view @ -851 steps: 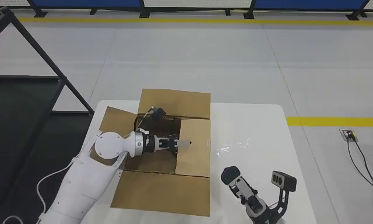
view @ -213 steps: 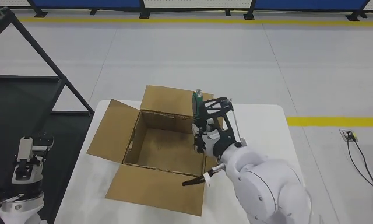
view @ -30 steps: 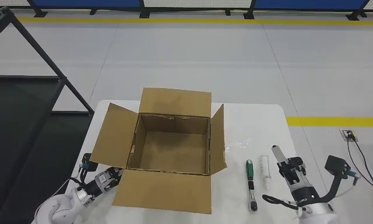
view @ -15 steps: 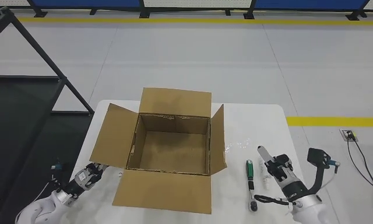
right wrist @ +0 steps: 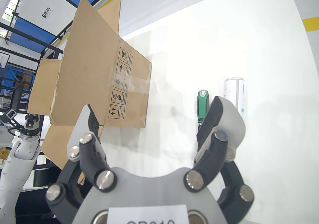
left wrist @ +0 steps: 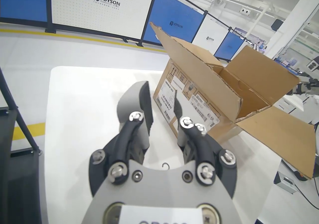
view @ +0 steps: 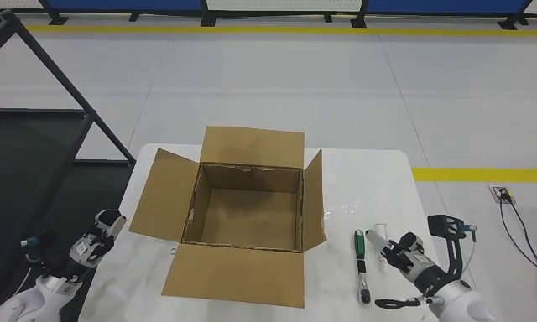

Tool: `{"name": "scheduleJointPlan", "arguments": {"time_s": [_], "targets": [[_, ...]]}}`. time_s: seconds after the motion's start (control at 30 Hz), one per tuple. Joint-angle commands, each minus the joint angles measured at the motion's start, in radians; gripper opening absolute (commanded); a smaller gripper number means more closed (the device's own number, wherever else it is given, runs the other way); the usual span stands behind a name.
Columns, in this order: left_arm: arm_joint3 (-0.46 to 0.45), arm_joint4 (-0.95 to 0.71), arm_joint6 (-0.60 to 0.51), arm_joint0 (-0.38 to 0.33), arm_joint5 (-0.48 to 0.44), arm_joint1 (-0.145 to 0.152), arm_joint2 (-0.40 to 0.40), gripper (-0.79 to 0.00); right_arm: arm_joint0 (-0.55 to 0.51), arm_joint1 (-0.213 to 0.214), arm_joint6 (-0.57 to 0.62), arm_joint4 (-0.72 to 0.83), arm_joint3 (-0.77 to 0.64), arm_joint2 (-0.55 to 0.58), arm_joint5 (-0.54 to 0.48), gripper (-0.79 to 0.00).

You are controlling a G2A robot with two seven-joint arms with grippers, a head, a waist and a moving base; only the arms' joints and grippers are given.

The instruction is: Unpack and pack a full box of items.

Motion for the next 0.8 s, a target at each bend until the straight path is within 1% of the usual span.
{"name": "scheduleJointPlan", "arguments": {"time_s": [0.0, 0.2, 0.27, 0.33, 0.47, 0.53, 0.57, 0.63, 0.77], "targets": [[0.001, 0.0, 0.0, 0.0, 0.0, 0.0, 0.0, 0.0, 0.0, 0.0, 0.0, 0.0, 0.0, 0.0, 0.0, 0.0], [0.001, 0.0, 0.0, 0.0, 0.0, 0.0, 0.0, 0.0, -0.003, 0.001, -0.006, -0.014, -0.001, -0.005, -0.012, 0.0], [-0.014, -0.002, -0.003, 0.006, 0.01, -0.001, 0.004, 0.0, -0.018, 0.007, -0.007, -0.109, -0.01, -0.03, -0.057, 0.0], [-0.024, -0.017, -0.003, 0.017, 0.026, -0.003, 0.003, 0.0, -0.031, 0.013, 0.006, -0.209, -0.026, -0.054, -0.076, 0.0], [-0.04, -0.063, -0.009, 0.033, 0.068, -0.004, -0.01, 0.0, -0.04, 0.024, 0.069, -0.373, -0.022, -0.097, -0.112, 0.0], [-0.048, -0.097, -0.016, 0.039, 0.073, -0.004, -0.022, 0.0, -0.03, 0.029, 0.105, -0.461, -0.005, -0.125, -0.13, 0.0], [-0.052, -0.113, -0.022, 0.041, 0.077, -0.003, -0.029, 0.0, -0.023, 0.031, 0.129, -0.508, 0.012, -0.146, -0.141, 0.0], [-0.059, -0.155, -0.036, 0.046, 0.087, -0.002, -0.042, 0.0, 0.006, 0.033, 0.164, -0.616, 0.059, -0.196, -0.128, 0.0], [-0.083, -0.208, -0.075, 0.054, 0.1, 0.001, -0.065, 0.0, 0.091, 0.033, 0.262, -0.814, 0.173, -0.321, -0.128, 0.0]]}}
